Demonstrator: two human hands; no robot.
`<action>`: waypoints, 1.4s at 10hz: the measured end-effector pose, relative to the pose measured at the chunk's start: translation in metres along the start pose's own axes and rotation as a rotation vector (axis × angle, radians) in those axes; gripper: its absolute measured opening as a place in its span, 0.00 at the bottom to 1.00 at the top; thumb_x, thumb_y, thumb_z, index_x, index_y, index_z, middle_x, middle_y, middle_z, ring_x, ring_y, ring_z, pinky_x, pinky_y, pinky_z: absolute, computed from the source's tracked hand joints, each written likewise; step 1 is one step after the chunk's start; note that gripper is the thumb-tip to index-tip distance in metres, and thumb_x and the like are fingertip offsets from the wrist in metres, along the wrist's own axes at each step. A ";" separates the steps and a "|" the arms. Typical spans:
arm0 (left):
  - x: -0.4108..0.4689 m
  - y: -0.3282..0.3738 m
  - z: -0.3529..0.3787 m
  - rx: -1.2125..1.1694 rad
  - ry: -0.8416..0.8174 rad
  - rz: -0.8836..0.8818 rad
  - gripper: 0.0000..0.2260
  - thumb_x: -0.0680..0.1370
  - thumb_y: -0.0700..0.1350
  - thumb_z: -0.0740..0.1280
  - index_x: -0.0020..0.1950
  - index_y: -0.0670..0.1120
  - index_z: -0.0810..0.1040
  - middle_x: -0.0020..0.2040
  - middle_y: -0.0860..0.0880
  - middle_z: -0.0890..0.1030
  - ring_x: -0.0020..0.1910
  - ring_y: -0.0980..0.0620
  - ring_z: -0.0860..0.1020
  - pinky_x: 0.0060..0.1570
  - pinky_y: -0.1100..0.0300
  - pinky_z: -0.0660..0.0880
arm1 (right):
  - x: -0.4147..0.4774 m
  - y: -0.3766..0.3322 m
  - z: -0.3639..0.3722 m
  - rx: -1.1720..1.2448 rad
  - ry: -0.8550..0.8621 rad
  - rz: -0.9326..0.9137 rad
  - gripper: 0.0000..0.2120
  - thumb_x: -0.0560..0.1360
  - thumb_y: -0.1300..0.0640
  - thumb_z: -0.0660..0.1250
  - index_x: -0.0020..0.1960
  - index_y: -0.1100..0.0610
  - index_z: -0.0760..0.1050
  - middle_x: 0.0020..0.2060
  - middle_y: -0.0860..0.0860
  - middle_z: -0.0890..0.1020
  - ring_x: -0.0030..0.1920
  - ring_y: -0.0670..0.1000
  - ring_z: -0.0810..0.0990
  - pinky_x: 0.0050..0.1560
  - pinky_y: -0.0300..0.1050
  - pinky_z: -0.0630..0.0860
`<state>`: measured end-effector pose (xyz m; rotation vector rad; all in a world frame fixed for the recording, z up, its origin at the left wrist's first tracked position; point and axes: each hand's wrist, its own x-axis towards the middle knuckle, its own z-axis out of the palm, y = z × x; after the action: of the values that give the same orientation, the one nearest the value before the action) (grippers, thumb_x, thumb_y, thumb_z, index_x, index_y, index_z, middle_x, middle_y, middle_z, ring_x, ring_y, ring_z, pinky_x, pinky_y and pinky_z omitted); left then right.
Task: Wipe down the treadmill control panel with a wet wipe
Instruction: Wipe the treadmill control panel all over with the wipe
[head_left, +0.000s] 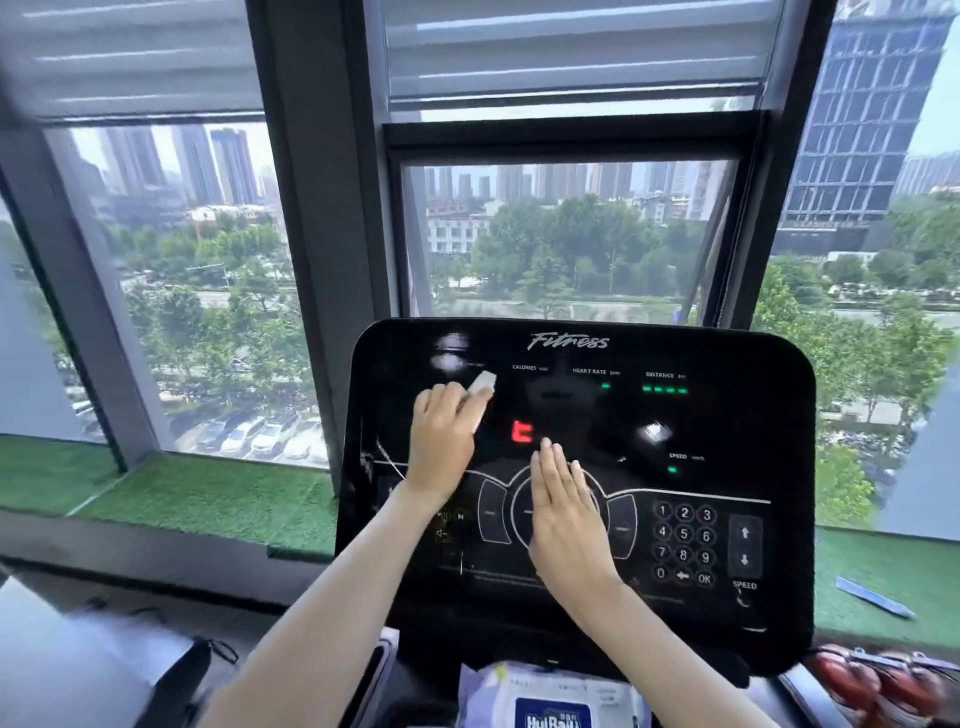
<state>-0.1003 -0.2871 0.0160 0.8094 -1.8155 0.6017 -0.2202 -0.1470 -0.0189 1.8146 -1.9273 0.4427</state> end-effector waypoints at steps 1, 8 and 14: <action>0.001 -0.032 -0.008 -0.025 0.080 -0.546 0.18 0.68 0.27 0.69 0.54 0.43 0.80 0.39 0.46 0.73 0.37 0.46 0.72 0.43 0.50 0.70 | 0.003 0.001 0.004 -0.042 -0.015 -0.004 0.45 0.52 0.63 0.77 0.66 0.72 0.65 0.66 0.68 0.68 0.67 0.63 0.67 0.67 0.58 0.66; -0.034 -0.043 -0.019 0.003 -0.081 -0.342 0.22 0.64 0.24 0.70 0.55 0.39 0.77 0.40 0.44 0.74 0.37 0.45 0.72 0.37 0.52 0.72 | 0.004 -0.003 0.015 -0.170 -0.015 -0.005 0.38 0.61 0.69 0.70 0.68 0.74 0.59 0.68 0.70 0.62 0.69 0.66 0.62 0.70 0.58 0.47; -0.052 -0.030 -0.026 -0.199 -0.254 -0.379 0.15 0.80 0.49 0.54 0.55 0.44 0.76 0.49 0.49 0.74 0.50 0.52 0.69 0.54 0.54 0.68 | 0.004 -0.001 0.018 -0.167 -0.065 0.013 0.46 0.57 0.65 0.76 0.69 0.73 0.58 0.70 0.69 0.60 0.71 0.65 0.59 0.71 0.58 0.48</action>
<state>-0.0489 -0.2749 -0.0222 1.0946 -1.8451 0.0739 -0.2208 -0.1596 -0.0324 1.7293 -1.9579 0.2223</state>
